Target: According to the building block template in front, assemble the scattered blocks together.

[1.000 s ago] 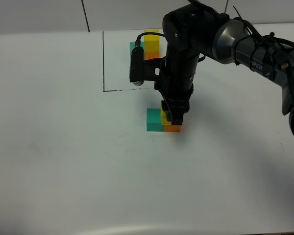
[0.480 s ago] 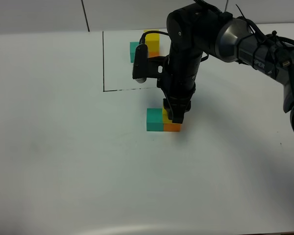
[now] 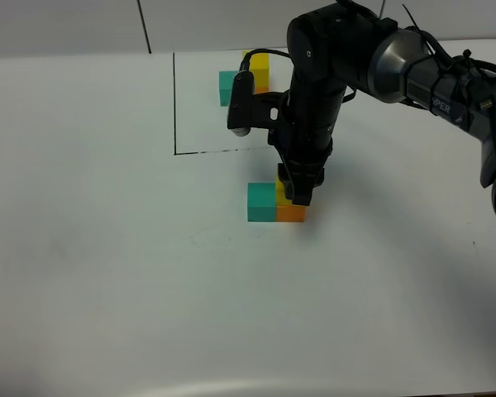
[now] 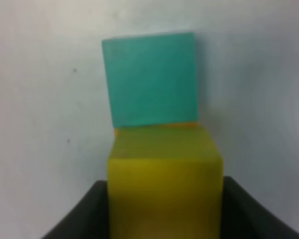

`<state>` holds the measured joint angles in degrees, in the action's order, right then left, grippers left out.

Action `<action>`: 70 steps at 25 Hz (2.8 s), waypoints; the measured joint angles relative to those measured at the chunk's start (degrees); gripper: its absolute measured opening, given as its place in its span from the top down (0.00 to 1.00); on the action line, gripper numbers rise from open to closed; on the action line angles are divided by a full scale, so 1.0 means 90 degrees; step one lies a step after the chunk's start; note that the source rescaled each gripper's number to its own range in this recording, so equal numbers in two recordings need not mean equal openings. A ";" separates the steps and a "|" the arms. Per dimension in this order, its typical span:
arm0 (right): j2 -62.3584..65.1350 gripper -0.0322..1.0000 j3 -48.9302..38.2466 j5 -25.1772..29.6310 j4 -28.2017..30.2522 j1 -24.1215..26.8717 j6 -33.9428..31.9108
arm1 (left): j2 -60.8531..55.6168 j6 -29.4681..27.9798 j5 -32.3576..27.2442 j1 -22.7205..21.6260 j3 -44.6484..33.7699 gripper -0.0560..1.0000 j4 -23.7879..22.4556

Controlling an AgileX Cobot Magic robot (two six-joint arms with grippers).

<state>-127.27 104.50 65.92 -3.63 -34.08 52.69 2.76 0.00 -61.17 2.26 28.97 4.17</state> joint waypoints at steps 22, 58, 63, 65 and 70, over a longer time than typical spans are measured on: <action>-0.0029 0.95 0.0042 0.0099 -0.0037 0.0000 0.0291 | 0.0000 0.0000 0.0000 0.0000 0.0000 0.58 0.0000; 0.4465 0.00 -0.4989 -0.3534 -0.0189 0.2674 -0.2970 | 0.0000 0.0000 0.0000 0.0000 0.0000 0.58 0.0000; 0.4995 0.00 -0.5351 -0.4071 -0.0429 0.3015 -0.3182 | 0.0000 0.0000 0.0000 0.0000 0.0000 0.58 0.0000; 0.5037 0.00 -0.5351 -0.4213 -0.0478 0.3036 -0.3242 | 0.0000 0.0000 0.0000 0.0000 0.0000 0.58 0.0000; 0.5120 0.00 -0.5364 -0.4251 -0.0519 0.3036 -0.3674 | 0.0000 0.0000 0.0000 0.0000 0.0000 0.58 0.0000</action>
<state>-81.19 56.23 27.67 -8.30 -6.76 19.62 2.76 0.00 -61.17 2.26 28.97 4.17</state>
